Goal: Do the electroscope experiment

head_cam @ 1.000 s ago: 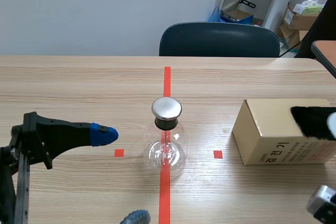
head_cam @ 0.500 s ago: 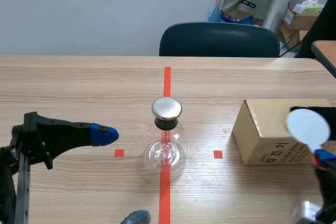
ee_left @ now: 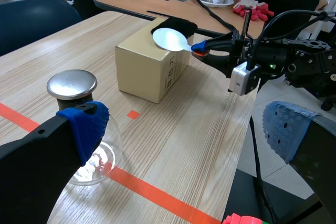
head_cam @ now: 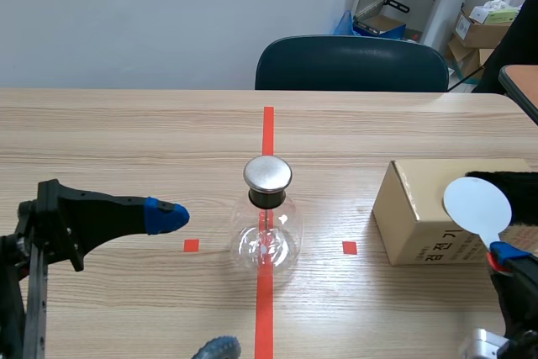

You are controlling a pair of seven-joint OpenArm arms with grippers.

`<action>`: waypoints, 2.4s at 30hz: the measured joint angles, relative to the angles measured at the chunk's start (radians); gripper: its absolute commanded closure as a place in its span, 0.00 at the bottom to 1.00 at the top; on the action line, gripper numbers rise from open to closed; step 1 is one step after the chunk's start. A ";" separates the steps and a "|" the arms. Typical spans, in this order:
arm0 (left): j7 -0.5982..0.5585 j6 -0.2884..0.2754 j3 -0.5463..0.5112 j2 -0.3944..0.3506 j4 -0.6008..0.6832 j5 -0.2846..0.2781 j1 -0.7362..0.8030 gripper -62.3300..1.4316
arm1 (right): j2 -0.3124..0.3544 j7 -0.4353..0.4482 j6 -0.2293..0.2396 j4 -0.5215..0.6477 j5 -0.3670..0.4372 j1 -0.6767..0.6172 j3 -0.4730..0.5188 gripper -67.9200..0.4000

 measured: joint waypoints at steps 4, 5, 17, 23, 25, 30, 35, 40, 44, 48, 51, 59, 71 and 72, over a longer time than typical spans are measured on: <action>0.000 0.000 0.000 0.000 0.000 0.000 0.000 0.00 | -0.009 -0.364 0.003 0.000 0.026 0.000 0.003 0.98; 0.000 0.000 0.000 0.000 0.000 0.000 0.000 0.00 | -0.007 -0.369 0.005 0.000 0.025 -0.001 0.008 0.98; 0.000 0.000 0.000 0.000 0.000 0.000 0.000 0.00 | -0.013 -0.351 0.004 0.000 0.034 -0.017 0.006 0.98; 0.000 0.000 0.000 0.000 0.000 0.000 0.000 0.00 | -0.002 -0.016 0.000 0.000 0.011 -0.015 0.008 0.98; 0.000 0.000 0.000 0.000 0.000 0.000 0.000 0.00 | -0.007 -0.034 0.000 0.000 0.014 -0.016 0.002 0.98; 0.000 0.000 0.000 0.000 0.000 0.000 0.000 0.00 | -0.012 -0.340 0.002 0.000 0.025 -0.017 0.007 0.98; 0.000 0.000 0.000 0.000 0.000 0.000 0.000 0.00 | -0.005 -0.037 0.000 0.000 0.000 -0.023 0.012 0.98; 0.000 0.000 0.000 0.000 0.000 0.000 0.000 0.00 | -0.018 -0.248 0.002 0.000 0.023 -0.022 0.000 0.98; 0.000 0.000 0.000 0.000 0.000 0.000 0.000 0.00 | -0.011 -0.265 0.001 0.000 0.021 -0.025 0.009 0.98; 0.000 0.000 0.000 0.000 0.000 0.000 0.000 0.00 | -0.005 -0.003 0.000 0.000 0.012 -0.024 0.007 0.98; 0.000 0.000 0.000 0.000 0.000 0.000 0.000 0.00 | -0.010 -0.071 0.002 0.000 0.022 -0.023 0.006 0.98; 0.000 0.000 0.000 0.000 0.000 0.000 0.000 0.00 | -0.001 -0.138 0.002 0.000 0.023 -0.025 0.013 0.98; 0.000 0.000 0.000 0.000 0.000 0.000 0.000 0.00 | 0.002 -0.192 0.000 0.000 0.000 -0.025 0.014 0.98; 0.000 0.000 0.000 0.000 0.000 0.000 0.000 0.00 | 0.002 -0.084 -0.002 0.000 -0.006 -0.025 0.013 0.98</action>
